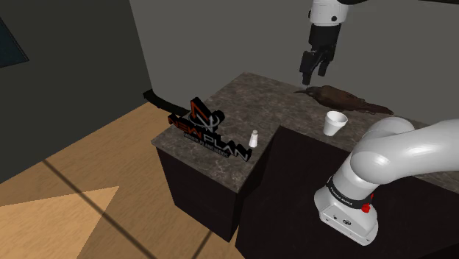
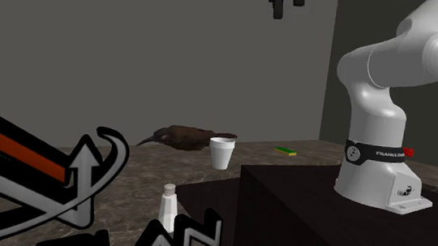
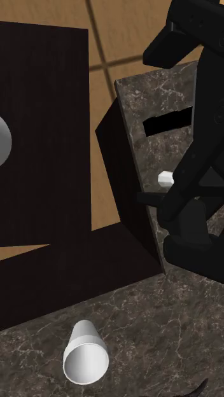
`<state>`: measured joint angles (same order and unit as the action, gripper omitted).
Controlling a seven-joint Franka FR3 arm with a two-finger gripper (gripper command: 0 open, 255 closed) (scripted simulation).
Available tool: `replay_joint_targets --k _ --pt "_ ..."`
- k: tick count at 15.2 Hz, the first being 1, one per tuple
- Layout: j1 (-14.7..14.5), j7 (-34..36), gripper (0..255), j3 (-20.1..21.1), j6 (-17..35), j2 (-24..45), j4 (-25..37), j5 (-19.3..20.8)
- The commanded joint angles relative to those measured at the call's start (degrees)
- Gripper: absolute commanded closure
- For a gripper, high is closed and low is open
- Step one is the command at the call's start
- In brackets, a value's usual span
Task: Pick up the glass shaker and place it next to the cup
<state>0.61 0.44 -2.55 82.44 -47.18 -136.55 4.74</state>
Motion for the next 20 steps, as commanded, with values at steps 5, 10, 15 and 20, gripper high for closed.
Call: replay_joint_targets --k 5,10,15,20 --pt "0.35 0.30 0 -0.87 9.65 -0.33 -7.87 0.60" --pt "0.86 0.69 0 -2.13 22.73 1.93 -16.03 1.54" --pt "1.41 1.11 0 -3.53 37.25 7.85 -21.99 2.62" --pt "1.84 1.52 0 -4.94 53.11 17.87 -25.19 3.59"
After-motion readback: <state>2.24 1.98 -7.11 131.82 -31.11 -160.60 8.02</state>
